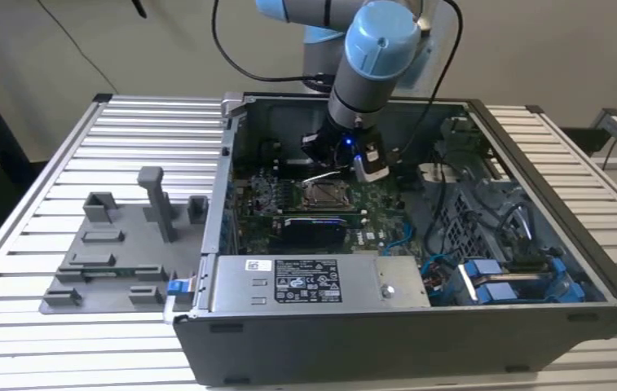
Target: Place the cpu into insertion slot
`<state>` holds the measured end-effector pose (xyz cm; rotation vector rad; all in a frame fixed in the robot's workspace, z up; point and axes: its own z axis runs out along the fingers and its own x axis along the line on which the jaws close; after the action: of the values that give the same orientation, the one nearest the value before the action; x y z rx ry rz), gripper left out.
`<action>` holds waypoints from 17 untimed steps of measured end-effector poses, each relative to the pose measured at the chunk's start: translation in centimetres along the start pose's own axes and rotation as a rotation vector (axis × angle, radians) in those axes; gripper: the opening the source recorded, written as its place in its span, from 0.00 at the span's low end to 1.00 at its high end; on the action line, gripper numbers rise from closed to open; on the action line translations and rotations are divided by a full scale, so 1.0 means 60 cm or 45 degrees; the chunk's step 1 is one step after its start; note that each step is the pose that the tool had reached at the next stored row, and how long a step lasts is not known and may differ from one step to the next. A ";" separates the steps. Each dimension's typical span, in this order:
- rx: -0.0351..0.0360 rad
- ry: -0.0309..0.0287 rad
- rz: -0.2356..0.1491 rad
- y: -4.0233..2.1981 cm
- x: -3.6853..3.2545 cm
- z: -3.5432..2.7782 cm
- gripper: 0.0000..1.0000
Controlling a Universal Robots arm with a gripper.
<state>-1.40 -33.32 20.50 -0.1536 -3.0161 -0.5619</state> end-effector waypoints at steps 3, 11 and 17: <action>0.0003 0.0018 0.000 0.003 0.003 -0.010 0.11; 0.0002 0.0028 0.001 0.004 0.026 -0.018 0.11; 0.0003 0.0026 0.001 -0.001 0.057 -0.017 0.11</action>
<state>-4.74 -33.45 21.72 -0.1539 -3.0140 -0.5614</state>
